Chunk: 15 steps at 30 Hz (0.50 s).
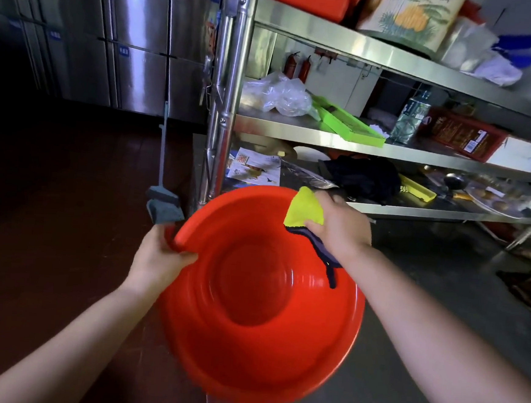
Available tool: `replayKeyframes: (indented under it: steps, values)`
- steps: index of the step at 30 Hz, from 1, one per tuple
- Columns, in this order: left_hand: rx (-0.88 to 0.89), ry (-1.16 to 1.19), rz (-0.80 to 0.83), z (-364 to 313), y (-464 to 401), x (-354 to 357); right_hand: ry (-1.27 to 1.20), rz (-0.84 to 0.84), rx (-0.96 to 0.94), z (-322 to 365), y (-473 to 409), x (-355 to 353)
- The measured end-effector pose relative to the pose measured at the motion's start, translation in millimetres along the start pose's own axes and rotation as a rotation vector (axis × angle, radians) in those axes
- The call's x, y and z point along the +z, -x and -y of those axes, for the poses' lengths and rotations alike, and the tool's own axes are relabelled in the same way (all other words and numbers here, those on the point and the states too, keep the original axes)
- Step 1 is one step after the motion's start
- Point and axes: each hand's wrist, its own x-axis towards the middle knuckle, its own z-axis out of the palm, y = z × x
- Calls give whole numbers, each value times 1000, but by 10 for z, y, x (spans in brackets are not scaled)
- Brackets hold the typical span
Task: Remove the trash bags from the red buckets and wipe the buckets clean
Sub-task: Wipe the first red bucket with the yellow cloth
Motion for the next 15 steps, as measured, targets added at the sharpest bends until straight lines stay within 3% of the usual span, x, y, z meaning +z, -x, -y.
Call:
replayKeyframes:
  steps: [4, 7, 10, 15]
  values:
    - [197, -297, 271, -352, -187, 61, 90, -41, -300, 288, -94, -178]
    - [198, -151, 291, -359, -161, 169, 106, -69, -393, 417, -125, -199]
    - [121, 78, 265, -226, -111, 151, 71, -37, -257, 286, -98, -166]
    - [-115, 326, 58, 23, -73, 12, -146, 83, 215, -40, 284, 92]
